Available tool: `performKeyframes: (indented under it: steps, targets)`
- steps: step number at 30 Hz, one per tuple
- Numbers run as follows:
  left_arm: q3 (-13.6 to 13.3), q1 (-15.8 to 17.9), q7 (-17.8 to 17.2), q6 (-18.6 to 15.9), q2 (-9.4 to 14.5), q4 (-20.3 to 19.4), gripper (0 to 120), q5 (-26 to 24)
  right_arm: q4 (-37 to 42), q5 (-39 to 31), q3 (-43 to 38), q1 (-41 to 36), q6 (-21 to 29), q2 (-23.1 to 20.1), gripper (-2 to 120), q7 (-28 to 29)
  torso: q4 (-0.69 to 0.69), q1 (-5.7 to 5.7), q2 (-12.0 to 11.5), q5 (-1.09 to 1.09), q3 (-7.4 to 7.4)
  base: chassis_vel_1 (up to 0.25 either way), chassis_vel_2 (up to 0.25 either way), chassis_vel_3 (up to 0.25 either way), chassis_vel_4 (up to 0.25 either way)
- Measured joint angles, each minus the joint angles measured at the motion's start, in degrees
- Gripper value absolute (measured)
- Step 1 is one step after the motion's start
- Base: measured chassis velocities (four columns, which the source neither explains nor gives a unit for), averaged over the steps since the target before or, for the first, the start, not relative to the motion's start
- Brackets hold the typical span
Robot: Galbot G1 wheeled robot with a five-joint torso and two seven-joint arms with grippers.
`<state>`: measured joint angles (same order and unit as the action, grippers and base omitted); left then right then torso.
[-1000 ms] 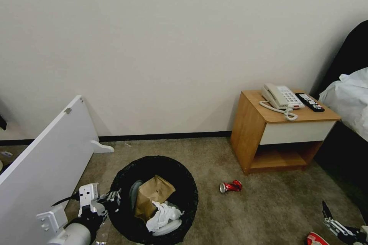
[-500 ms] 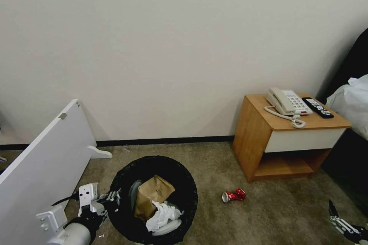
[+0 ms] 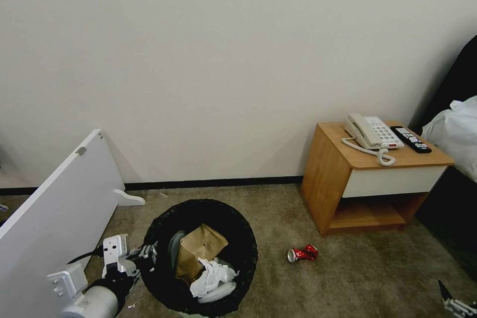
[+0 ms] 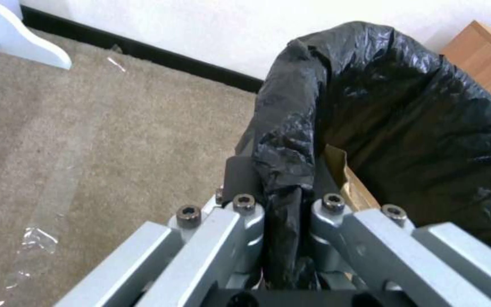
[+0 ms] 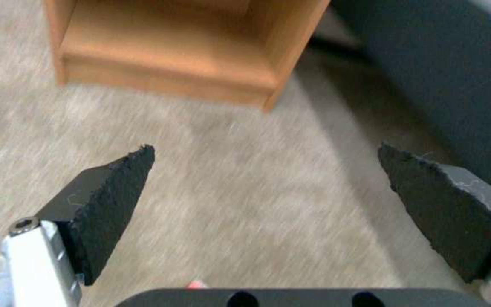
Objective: Pick up the trash bin, then pick up the garbage from the floor and place it into the trash bin.
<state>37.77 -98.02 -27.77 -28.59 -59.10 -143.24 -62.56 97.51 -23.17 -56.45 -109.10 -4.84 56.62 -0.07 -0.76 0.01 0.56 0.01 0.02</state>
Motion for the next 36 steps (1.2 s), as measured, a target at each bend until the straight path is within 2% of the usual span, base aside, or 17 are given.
performKeyframes:
  steps: [13, 19, 25, 36]
  targets:
    - [0.31, -0.46, -0.01, -0.08, 0.31, 0.00, 4, -0.15, -2.09, -5.29, 7.53, -2.80, 4.81, -5.92, 100, 0.89, 0.00, 0.00, 0.00, -0.01, 0.00, 0.000, 0.000, 0.000, 0.000]
    - [0.36, -0.48, -0.01, -0.09, 0.33, 0.00, 4, -0.15, -2.25, -5.51, 8.40, -3.03, 7.19, -6.22, 100, 0.81, -0.01, 0.00, 0.00, -0.02, 0.00, 0.000, 0.000, 0.000, 0.000]
    - [0.69, -1.42, -0.04, -0.13, 0.38, 0.00, 4, 0.08, -2.97, -7.44, 10.49, -1.45, 13.36, -6.48, 100, 1.30, 0.00, 0.00, 0.00, -0.02, 0.00, 0.000, 0.000, 0.000, 0.000]
    - [1.01, -1.94, -0.05, -0.16, 0.41, 0.00, 4, 0.24, -9.49, -6.06, 13.83, 3.21, 13.43, -5.30, 100, 0.77, 0.00, 0.00, 0.00, -0.01, 0.00, 0.000, 0.000, 0.000, 0.000]
